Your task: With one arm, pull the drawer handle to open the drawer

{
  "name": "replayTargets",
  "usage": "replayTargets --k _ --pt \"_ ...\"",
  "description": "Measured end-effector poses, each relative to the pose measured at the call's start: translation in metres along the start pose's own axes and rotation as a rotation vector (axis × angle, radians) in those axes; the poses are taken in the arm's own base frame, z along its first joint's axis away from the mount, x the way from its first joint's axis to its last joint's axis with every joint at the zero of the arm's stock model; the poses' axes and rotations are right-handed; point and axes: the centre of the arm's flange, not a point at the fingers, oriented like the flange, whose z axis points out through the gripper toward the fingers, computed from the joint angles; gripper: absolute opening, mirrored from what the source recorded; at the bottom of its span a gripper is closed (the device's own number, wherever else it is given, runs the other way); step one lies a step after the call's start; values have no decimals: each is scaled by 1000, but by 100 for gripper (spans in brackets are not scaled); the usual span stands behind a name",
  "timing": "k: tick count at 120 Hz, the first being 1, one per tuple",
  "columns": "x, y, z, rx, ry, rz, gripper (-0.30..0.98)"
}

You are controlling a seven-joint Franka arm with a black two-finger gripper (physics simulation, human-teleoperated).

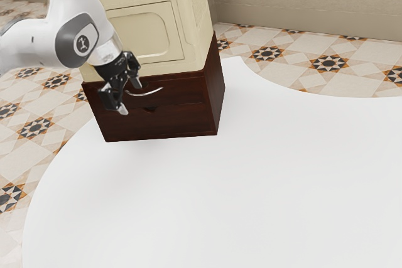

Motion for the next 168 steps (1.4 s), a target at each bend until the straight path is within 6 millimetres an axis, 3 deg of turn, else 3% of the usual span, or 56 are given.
replayTargets --k 87,118,144,168 --pt "-3 15 33 -45 -13 -69 69" --pt "-8 10 26 -50 -9 -82 40" --pt "3 9 29 -54 2 -95 31" --pt "-8 7 26 -59 -2 -79 20"
